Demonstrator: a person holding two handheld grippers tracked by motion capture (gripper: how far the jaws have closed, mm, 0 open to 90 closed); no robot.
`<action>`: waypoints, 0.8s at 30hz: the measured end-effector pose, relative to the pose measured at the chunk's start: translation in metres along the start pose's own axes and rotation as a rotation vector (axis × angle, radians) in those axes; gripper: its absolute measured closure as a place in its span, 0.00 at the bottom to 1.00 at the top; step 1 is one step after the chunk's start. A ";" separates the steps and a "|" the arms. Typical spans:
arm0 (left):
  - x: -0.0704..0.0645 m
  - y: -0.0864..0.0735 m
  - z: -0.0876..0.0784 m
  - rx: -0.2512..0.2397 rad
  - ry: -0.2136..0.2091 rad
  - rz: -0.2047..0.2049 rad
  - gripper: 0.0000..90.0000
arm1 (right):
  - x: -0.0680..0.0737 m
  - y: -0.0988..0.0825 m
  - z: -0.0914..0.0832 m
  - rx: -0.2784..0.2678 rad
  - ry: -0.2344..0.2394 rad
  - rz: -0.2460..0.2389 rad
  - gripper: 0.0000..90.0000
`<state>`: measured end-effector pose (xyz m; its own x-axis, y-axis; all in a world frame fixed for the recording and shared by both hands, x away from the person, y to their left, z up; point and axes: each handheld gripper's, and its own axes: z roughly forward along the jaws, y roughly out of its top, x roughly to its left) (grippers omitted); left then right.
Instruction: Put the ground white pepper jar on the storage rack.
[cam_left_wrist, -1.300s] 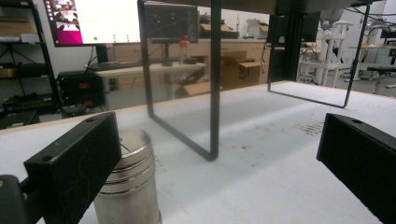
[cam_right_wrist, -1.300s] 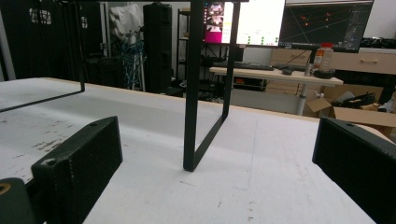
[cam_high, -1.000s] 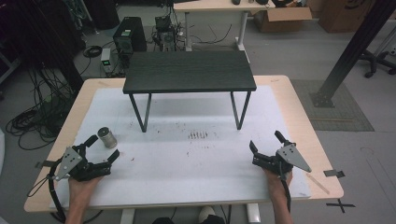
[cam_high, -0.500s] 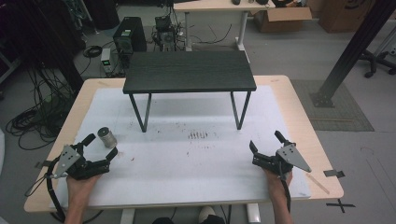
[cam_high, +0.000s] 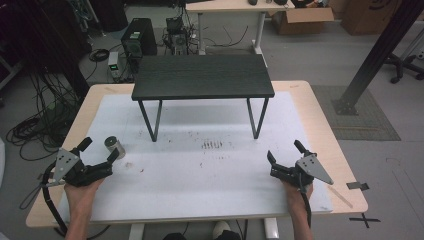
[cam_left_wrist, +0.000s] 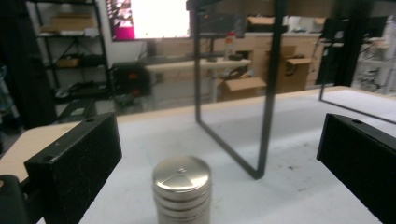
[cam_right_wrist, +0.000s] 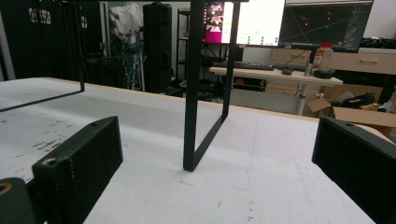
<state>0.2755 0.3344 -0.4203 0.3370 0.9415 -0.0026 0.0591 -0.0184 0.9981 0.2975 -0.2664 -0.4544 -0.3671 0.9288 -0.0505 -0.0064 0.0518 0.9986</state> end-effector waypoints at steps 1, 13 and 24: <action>0.000 0.000 0.001 0.010 0.013 -0.003 0.00 | 0.000 0.000 0.000 0.000 0.000 0.000 0.02; -0.001 0.002 0.017 0.150 0.103 -0.014 0.01 | 0.000 0.000 0.000 0.001 0.000 -0.002 0.02; -0.005 0.000 0.037 0.296 0.147 -0.001 0.02 | 0.000 0.000 0.000 0.002 0.000 -0.002 0.02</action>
<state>0.3088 0.3168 -0.4223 0.1990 0.9796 0.0264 0.3370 -0.0937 0.9368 0.2976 -0.2661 -0.4543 -0.3672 0.9286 -0.0529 -0.0054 0.0548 0.9985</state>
